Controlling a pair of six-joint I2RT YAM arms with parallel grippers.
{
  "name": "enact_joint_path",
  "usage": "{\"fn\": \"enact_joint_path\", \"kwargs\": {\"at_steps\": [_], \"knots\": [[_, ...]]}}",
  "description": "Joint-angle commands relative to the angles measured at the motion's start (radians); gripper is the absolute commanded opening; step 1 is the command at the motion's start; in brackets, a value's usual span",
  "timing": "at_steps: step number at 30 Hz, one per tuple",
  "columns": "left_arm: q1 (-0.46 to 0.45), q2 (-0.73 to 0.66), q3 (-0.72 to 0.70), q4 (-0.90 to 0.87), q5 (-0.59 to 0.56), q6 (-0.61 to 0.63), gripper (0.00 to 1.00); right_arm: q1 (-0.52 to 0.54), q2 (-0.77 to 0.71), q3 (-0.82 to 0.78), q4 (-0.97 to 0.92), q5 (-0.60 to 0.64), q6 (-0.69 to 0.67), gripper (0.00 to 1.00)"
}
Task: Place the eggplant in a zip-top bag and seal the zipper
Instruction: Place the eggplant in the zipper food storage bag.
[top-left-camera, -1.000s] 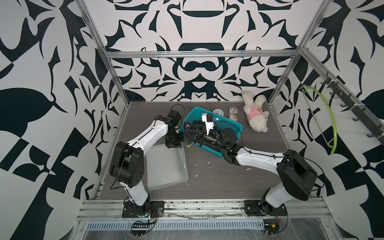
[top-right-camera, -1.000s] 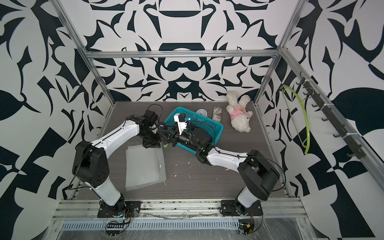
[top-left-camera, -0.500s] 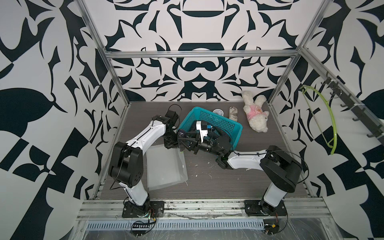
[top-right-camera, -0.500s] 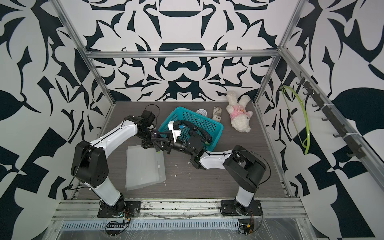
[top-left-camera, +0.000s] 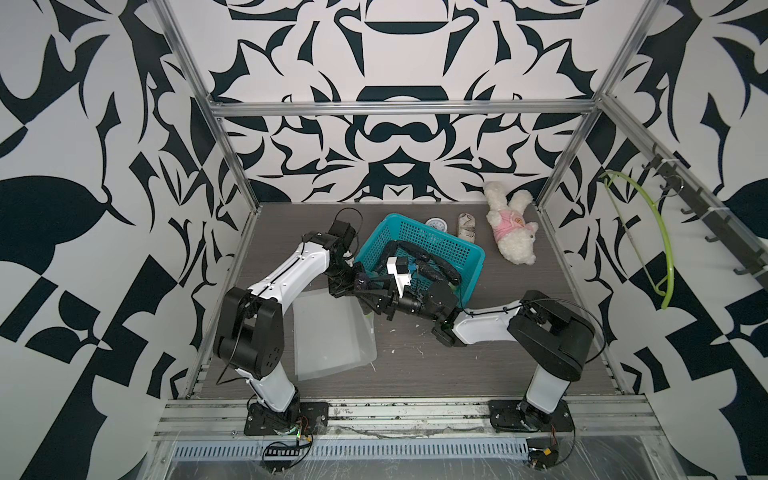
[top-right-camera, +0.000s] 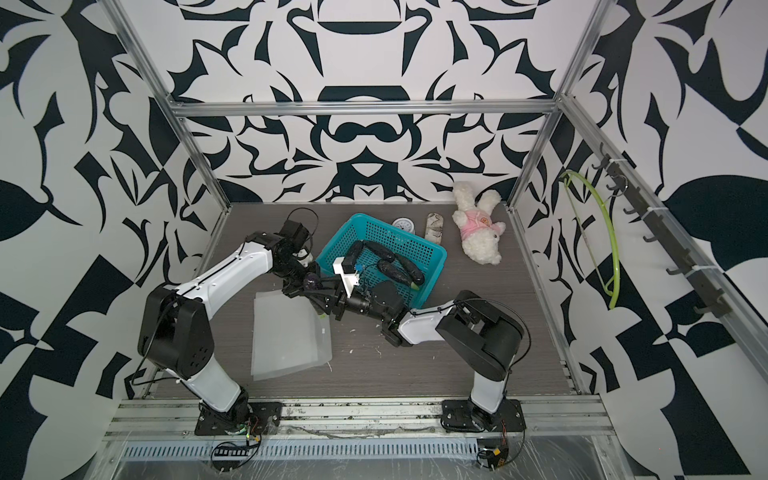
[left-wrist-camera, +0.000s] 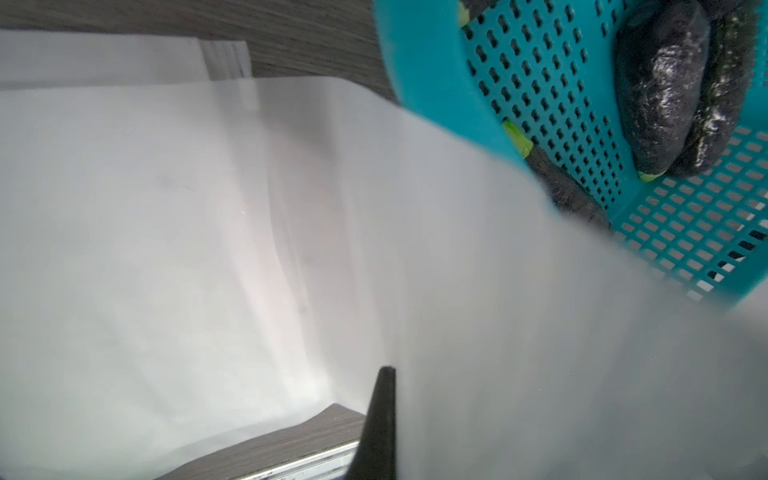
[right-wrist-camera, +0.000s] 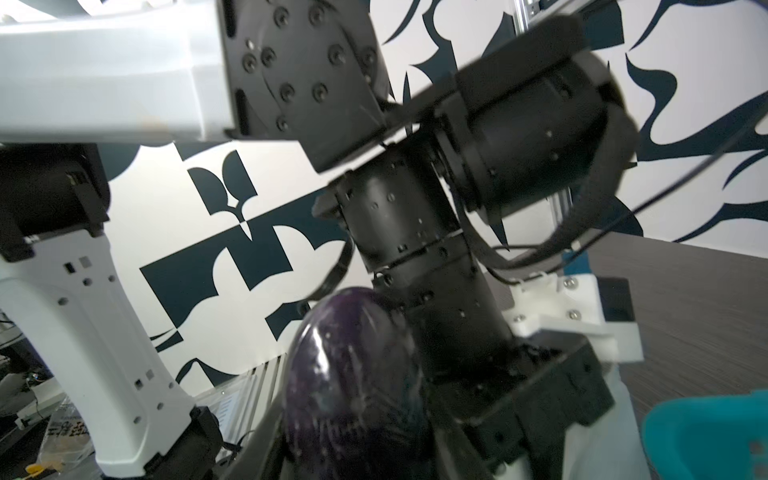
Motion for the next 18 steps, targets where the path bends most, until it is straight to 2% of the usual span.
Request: {"fn": "enact_joint_path", "kwargs": {"at_steps": [1,13,18], "knots": [[0.007,-0.038,-0.015,-0.031,0.006,0.015,0.00,0.002,-0.027,-0.007,0.015,0.016,-0.060,0.36],[0.027,-0.117,0.037,-0.086,-0.079,0.019,0.00,0.009,-0.049,-0.043,-0.161,0.024,-0.119,0.36],[0.029,-0.158,0.055,-0.095,-0.099,0.011,0.00,0.010,-0.064,-0.021,-0.307,0.072,-0.126,0.36]]}}
